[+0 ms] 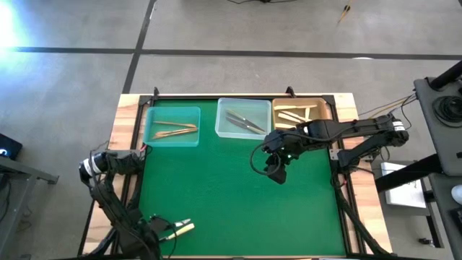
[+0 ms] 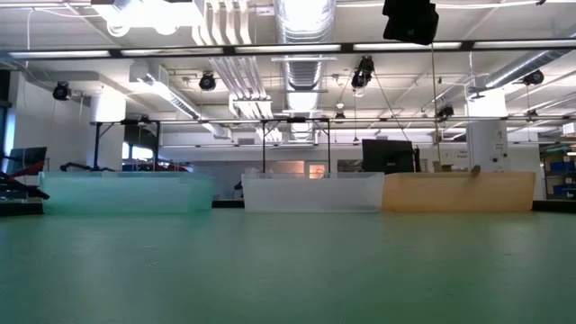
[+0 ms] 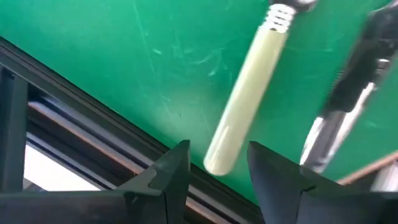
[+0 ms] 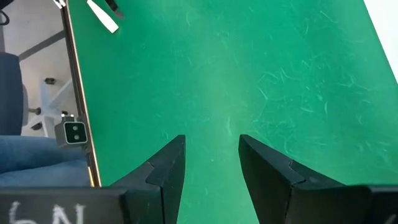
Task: Sort silverware by color (type)
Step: Put the green knife into the transparent bin
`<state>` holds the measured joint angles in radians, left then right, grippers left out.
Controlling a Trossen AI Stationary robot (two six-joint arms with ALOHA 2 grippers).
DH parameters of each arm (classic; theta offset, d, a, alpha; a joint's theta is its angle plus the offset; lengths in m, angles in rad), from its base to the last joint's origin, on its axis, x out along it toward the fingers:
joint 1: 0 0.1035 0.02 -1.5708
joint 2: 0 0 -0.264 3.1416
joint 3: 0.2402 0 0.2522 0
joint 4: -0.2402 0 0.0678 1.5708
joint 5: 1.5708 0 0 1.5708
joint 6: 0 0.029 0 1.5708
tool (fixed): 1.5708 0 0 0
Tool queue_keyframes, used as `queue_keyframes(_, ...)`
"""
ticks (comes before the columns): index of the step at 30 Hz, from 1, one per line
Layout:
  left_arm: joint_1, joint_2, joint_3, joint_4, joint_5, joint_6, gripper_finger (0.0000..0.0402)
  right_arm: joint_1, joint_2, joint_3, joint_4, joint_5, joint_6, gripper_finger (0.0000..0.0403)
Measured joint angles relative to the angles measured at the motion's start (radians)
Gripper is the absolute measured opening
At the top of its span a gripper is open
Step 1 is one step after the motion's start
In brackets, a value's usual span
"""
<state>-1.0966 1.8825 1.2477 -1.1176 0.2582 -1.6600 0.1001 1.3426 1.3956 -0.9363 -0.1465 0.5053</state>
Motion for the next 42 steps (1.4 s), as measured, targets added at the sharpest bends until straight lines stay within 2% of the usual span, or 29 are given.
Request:
queue_keyframes(4,-0.003,0.000,-0.057,0.092,0.081,0.002,0.0143,0.000,0.000,0.000,0.000,0.000,0.000,0.0141)
queue_keyframes(17,-0.005,-0.010,-0.163,0.185,0.115,0.002,0.0140,0.000,0.000,0.000,0.001,0.000,-0.008,0.0141)
queue_keyframes(20,-0.004,-0.011,-0.190,0.260,0.151,0.002,0.0117,0.000,0.000,0.000,0.002,0.000,-0.020,0.0141)
queue_keyframes(24,-0.003,-0.011,-0.208,0.304,0.201,0.001,0.0052,0.000,0.000,0.000,0.004,0.000,-0.045,0.0141)
queue_keyframes(30,0.008,-0.009,-0.212,0.308,0.218,0.000,0.0046,0.000,0.000,0.000,0.007,0.000,-0.045,0.0141)
queue_keyframes(36,0.036,-0.001,-0.147,0.242,0.176,0.028,0.0046,0.000,0.000,0.000,0.008,0.000,-0.046,0.0141)
queue_keyframes(42,0.098,0.004,-0.034,0.073,-0.027,0.068,0.0046,-0.001,0.000,0.000,0.014,0.016,-0.046,0.0141)
